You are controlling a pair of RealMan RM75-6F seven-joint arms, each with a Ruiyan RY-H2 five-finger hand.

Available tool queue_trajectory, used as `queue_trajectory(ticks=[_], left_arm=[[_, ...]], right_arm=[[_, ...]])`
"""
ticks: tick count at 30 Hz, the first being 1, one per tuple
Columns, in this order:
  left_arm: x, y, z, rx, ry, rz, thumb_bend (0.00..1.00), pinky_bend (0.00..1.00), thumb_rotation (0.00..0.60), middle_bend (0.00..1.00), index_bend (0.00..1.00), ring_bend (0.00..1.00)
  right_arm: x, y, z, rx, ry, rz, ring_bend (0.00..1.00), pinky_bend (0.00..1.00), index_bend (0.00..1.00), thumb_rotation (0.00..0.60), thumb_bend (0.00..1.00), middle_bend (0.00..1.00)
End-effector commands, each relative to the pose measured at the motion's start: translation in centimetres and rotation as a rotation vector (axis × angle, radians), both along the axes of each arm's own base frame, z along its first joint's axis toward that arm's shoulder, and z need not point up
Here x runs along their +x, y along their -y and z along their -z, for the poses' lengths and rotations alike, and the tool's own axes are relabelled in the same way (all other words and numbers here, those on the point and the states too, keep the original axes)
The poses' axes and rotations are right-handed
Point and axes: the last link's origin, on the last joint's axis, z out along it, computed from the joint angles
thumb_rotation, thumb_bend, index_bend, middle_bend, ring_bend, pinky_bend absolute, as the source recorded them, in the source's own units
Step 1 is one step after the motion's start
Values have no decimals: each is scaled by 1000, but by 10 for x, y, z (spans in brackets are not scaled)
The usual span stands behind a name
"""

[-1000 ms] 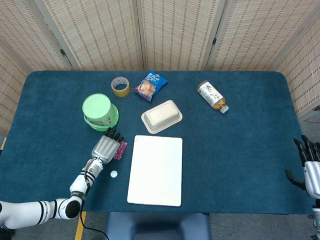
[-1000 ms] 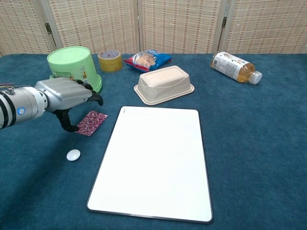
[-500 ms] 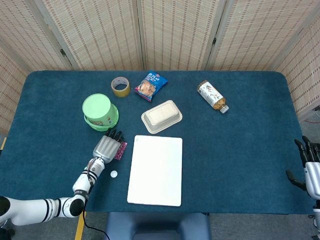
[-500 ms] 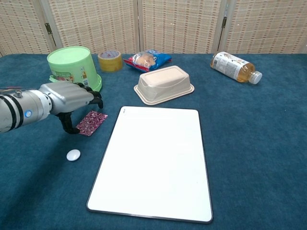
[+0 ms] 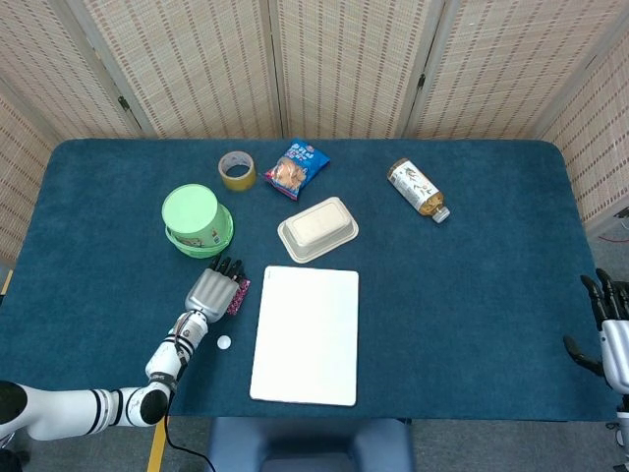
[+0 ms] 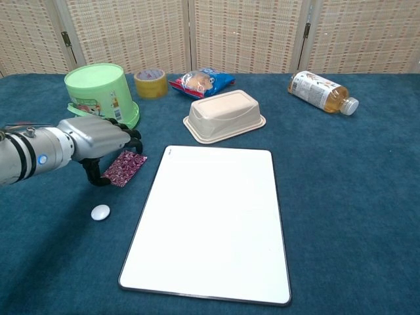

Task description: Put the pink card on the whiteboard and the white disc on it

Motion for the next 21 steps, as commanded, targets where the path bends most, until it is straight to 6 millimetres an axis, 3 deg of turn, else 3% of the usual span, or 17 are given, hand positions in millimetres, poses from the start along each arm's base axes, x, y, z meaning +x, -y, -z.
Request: queue_trajectory(ticks=[1, 21], left_arm=[[0, 1, 0, -6, 1, -8, 338, 0, 600, 56, 176, 0], [2, 0, 1, -14, -9, -29, 336, 0, 600, 43, 159, 0]], right_arm=[[0, 0, 0, 0, 1, 1, 77, 0, 12, 600, 310, 30], [-3, -2, 0, 1, 3, 8, 77, 0, 12, 600, 310, 30]])
